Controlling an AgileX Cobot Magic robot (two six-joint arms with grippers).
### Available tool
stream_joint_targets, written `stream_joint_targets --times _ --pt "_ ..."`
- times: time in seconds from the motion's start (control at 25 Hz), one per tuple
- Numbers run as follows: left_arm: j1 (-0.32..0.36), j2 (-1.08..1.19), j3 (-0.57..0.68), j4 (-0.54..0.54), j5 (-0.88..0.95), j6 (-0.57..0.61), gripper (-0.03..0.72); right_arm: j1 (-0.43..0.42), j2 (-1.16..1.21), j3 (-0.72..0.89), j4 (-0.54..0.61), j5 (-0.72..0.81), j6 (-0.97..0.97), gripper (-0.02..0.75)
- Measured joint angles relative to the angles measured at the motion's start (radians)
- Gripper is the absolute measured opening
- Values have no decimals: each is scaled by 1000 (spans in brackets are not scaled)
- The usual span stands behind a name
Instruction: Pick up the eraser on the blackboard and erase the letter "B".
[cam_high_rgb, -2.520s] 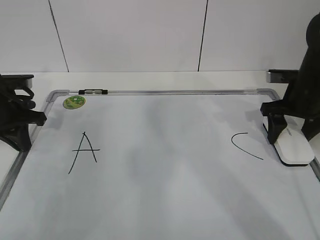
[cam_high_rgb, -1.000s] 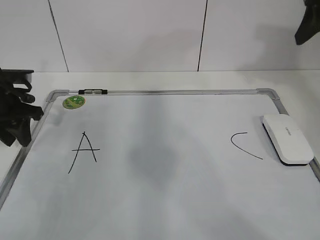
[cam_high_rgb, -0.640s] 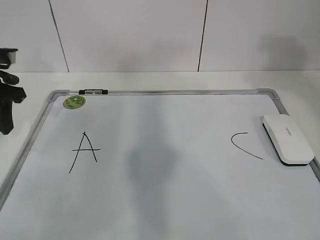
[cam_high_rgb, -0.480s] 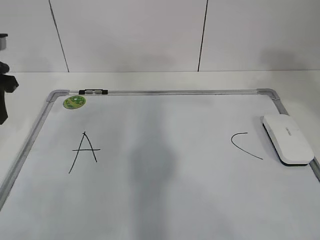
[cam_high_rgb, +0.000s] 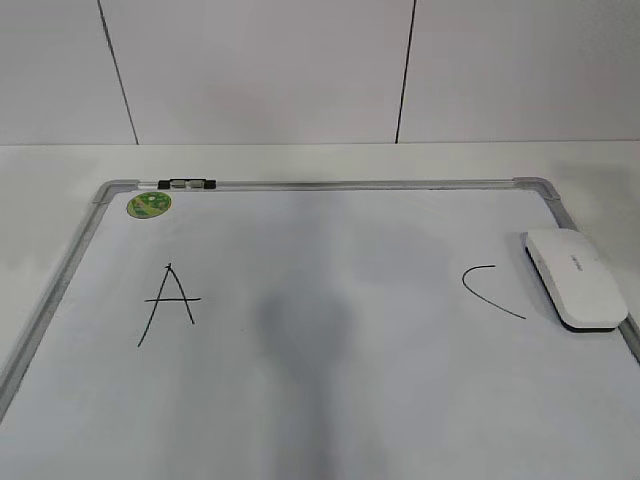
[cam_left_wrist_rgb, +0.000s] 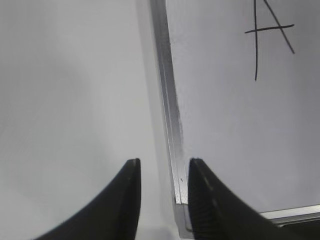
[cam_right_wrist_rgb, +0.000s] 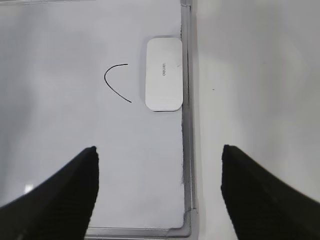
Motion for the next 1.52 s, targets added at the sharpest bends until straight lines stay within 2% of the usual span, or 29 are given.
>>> stream_joint_targets --times 0.24,0.48,0.76,1.0,1.28,1.52 --pt "0 -308 92 0 6 0 236 0 -206 113 -15 4 -2 586" --pt "0 -664 255 0 -31 0 237 0 -370 227 -17 -29 -22 585" --pt "0 -971 430 0 -33 0 236 0 -496 364 -17 -76 -44 585" --pt "0 -1126 503 0 -61 0 236 0 -612 471 -17 -88 -68 585" --pt "0 -1205 547 0 -80 0 236 0 -757 573 19 -84 -100 585" --pt "0 -1248 615 -11 -94 0 236 0 -807 583 29 -82 -111 585"
